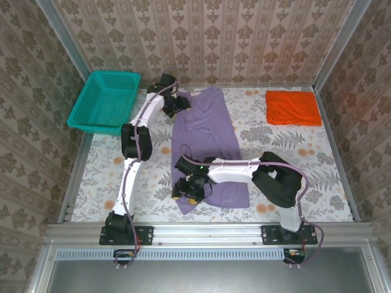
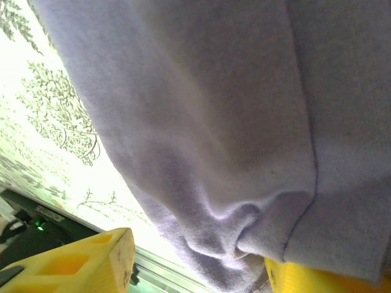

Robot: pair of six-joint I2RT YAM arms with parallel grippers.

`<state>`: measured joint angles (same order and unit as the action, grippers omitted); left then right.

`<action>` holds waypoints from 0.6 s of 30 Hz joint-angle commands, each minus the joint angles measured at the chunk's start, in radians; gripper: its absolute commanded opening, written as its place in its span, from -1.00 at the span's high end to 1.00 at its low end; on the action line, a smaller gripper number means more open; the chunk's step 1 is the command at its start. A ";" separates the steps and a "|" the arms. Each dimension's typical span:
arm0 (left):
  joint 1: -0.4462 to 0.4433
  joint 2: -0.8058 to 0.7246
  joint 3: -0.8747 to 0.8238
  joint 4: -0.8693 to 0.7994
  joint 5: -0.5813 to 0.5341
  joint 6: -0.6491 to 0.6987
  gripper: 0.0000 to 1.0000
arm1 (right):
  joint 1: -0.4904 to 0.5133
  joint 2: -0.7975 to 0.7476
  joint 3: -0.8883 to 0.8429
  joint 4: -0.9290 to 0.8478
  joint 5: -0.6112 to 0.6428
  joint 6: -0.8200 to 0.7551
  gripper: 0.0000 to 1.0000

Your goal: Fold and stack the t-shirts

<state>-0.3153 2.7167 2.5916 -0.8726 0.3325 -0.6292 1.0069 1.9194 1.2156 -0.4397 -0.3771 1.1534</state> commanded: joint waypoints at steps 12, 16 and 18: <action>0.032 -0.030 0.054 0.067 -0.061 -0.046 -0.36 | -0.208 -0.420 -0.132 -0.371 0.067 -0.421 -0.41; 0.031 -0.195 -0.045 0.045 -0.150 -0.051 -0.56 | -0.458 -0.631 -0.297 -0.408 0.068 -0.456 -0.39; 0.031 -0.268 -0.104 0.015 -0.201 -0.057 -0.59 | -0.565 -0.718 -0.384 -0.384 0.067 -0.479 -0.41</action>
<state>-0.2916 2.6305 2.5168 -0.8185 0.2256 -0.6701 0.5297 1.2896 0.9207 -0.7383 -0.3233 0.7460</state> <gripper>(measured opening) 0.792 0.702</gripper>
